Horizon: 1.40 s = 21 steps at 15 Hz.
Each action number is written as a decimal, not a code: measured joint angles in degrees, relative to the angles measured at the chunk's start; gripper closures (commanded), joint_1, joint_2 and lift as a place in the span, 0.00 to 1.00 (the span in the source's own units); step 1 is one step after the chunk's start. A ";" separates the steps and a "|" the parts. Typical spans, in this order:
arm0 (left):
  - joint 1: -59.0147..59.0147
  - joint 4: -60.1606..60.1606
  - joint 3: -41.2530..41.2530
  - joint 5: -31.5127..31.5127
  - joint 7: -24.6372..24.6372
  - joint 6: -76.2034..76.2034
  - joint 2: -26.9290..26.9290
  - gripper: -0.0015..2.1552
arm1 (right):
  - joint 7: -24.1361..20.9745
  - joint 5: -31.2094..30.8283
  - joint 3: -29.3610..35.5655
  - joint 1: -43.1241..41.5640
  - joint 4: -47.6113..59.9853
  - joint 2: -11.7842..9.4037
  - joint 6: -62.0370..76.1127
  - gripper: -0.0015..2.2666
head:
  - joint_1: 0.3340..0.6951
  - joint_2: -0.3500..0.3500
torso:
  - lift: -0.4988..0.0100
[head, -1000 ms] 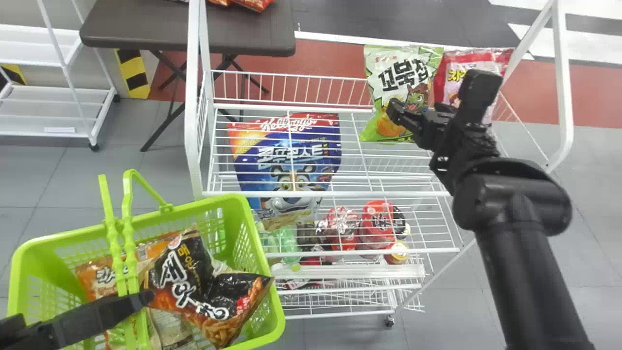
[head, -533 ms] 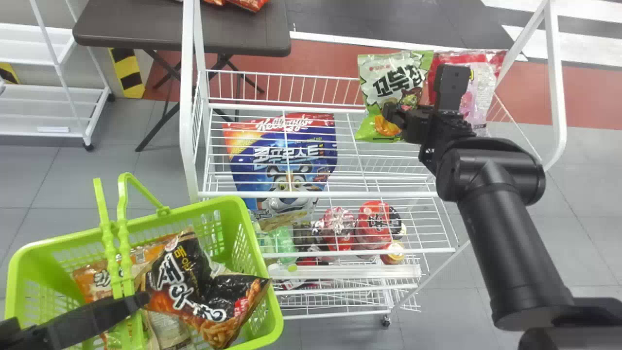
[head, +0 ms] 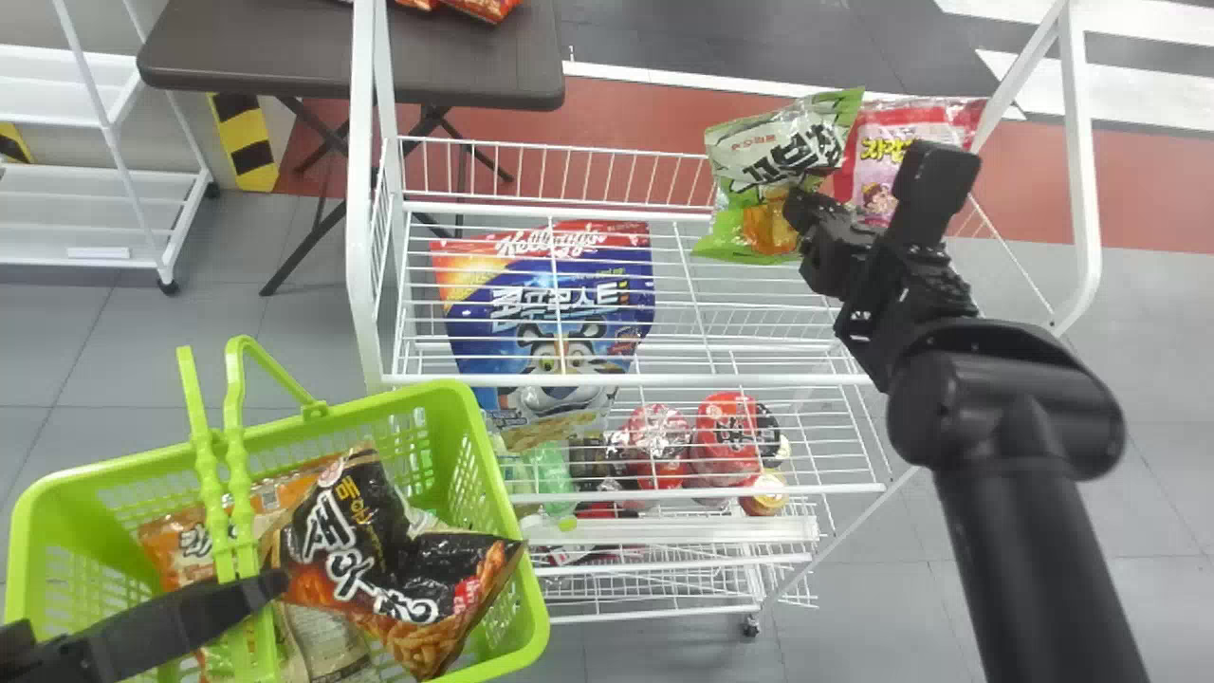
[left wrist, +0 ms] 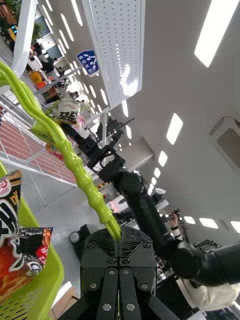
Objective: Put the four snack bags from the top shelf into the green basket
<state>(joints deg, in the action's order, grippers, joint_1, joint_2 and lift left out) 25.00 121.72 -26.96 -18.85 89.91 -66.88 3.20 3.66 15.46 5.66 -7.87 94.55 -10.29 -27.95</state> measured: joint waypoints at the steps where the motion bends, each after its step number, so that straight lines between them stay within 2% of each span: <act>1: -0.11 -0.03 -0.01 0.03 0.00 -0.02 0.01 1.00 | 0.14 1.72 0.35 2.81 6.11 -0.10 -3.90 1.00 | 1.00 0.27 | 0.97; 5: -0.74 -0.32 -0.02 0.05 0.00 -0.05 -0.04 1.00 | 1.25 8.41 -1.11 13.14 29.77 -1.27 -29.11 1.00 | 1.00 0.40 | 0.97; 10: -1.89 -1.06 0.08 0.22 0.00 -0.10 -0.11 1.00 | 1.43 20.34 -3.87 16.57 42.34 -2.62 -56.79 1.00 | 1.00 0.62 | 0.97; 13: -2.90 -1.22 0.58 0.25 0.00 -0.58 -0.15 1.00 | 0.81 25.40 -6.55 15.34 44.51 -2.36 -61.55 1.00 | 1.00 0.74 | 0.97; 21: -3.01 0.77 4.45 0.01 0.00 -3.07 -0.22 1.00 | -1.36 23.76 -21.00 5.92 34.78 2.07 -61.84 1.00 | 1.00 0.92 | 0.97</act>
<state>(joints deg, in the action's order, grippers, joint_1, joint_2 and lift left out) 21.99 122.50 -22.50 -18.84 89.91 -69.95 2.99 2.29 39.22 -15.33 -1.95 129.32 -8.22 -89.79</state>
